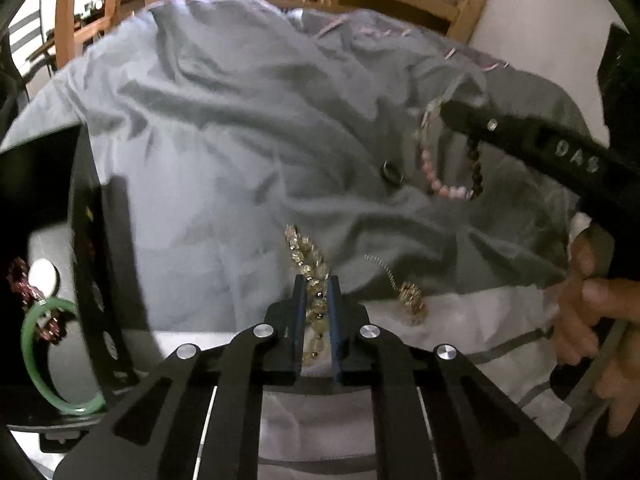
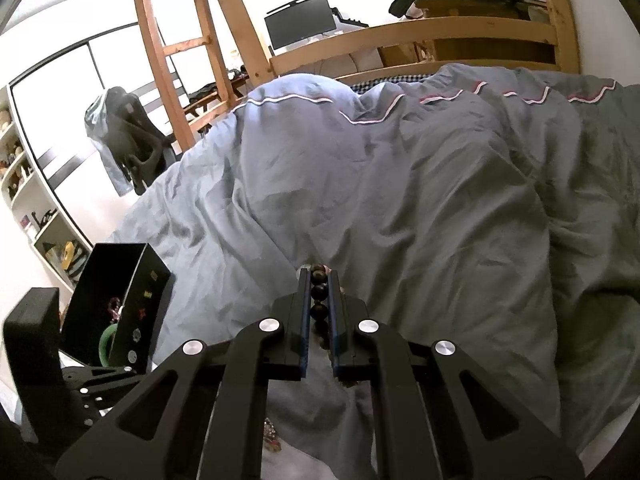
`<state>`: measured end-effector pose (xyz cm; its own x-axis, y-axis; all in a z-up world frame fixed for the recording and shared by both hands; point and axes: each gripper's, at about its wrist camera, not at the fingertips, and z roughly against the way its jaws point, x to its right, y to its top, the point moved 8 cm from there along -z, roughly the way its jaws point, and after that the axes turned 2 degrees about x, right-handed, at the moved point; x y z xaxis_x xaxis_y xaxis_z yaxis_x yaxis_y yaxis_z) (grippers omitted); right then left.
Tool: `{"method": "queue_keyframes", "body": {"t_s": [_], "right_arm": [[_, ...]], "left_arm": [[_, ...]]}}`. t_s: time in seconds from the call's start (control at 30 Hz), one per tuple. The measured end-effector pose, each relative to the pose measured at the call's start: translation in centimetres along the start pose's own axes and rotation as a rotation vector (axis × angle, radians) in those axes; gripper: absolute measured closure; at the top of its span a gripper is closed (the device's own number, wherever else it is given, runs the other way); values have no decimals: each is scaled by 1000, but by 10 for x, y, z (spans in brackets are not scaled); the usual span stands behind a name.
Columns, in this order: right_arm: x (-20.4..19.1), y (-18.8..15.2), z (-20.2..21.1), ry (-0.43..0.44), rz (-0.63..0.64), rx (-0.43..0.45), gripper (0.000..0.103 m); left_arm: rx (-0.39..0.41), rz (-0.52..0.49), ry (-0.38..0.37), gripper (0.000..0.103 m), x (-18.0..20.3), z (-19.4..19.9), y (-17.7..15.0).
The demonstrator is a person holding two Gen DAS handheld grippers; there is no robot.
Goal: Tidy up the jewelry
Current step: 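Carry the bead bracelet and gold chain over the black box with both tools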
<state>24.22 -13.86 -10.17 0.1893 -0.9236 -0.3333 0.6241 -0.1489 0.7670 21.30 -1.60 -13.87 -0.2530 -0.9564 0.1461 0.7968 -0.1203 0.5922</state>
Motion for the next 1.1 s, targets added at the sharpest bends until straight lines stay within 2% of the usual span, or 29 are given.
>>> {"method": "queue_keyframes", "body": {"t_s": [0.17, 0.5, 0.77, 1.1], "right_arm": [[-6, 7, 8, 37, -8, 30, 94], [-27, 18, 23, 107, 0, 63, 94], [-49, 23, 34, 153, 31, 73, 94], [-96, 22, 42, 233, 92, 77, 94]], "left_arm": [[96, 21, -36, 95, -1, 27, 15], [178, 37, -46, 95, 1, 59, 32], [233, 44, -19, 95, -11, 87, 39], [306, 84, 24, 95, -44, 129, 51]]}}
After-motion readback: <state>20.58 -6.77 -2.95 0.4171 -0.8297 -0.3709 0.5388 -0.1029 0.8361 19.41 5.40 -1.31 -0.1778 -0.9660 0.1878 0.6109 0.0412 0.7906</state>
